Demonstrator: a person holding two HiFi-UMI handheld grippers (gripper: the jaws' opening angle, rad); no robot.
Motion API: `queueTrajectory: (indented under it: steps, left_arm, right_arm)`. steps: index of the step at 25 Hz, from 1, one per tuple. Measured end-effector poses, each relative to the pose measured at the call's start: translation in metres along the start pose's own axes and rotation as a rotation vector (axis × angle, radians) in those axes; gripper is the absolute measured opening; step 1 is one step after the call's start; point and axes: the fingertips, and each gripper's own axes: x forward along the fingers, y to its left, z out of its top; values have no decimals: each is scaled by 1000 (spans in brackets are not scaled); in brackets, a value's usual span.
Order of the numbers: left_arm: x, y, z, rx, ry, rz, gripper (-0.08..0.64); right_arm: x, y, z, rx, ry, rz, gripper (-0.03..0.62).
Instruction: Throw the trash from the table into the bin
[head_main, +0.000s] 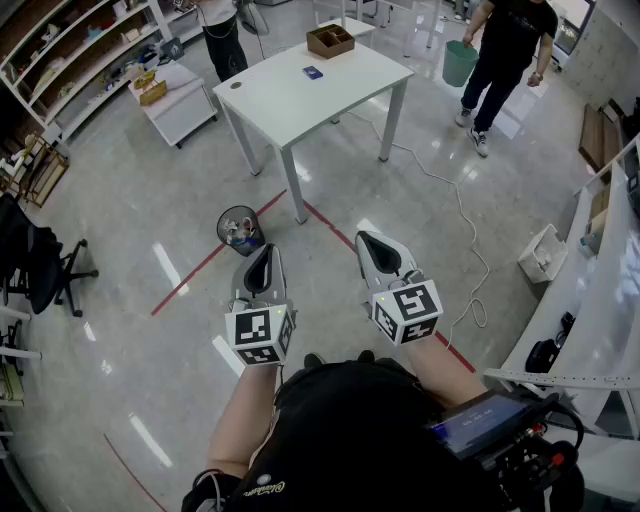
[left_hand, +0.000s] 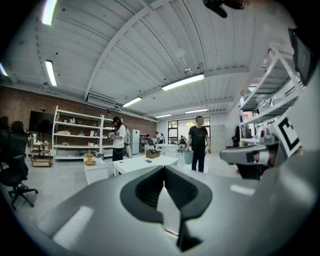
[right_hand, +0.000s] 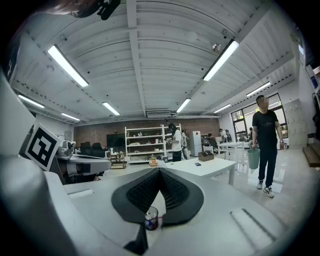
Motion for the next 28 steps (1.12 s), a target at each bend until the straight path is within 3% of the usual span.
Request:
queueTrajectory:
  steps: [22,28]
  left_arm:
    - [1,-10,-17,0,31,-17,8]
    - [31,-38,-22,11,68,-5,8]
  right_arm:
    - [-11,-5,-12,40,-2,7,-2]
    - [-15,-55,-26,82,28,-2,-2]
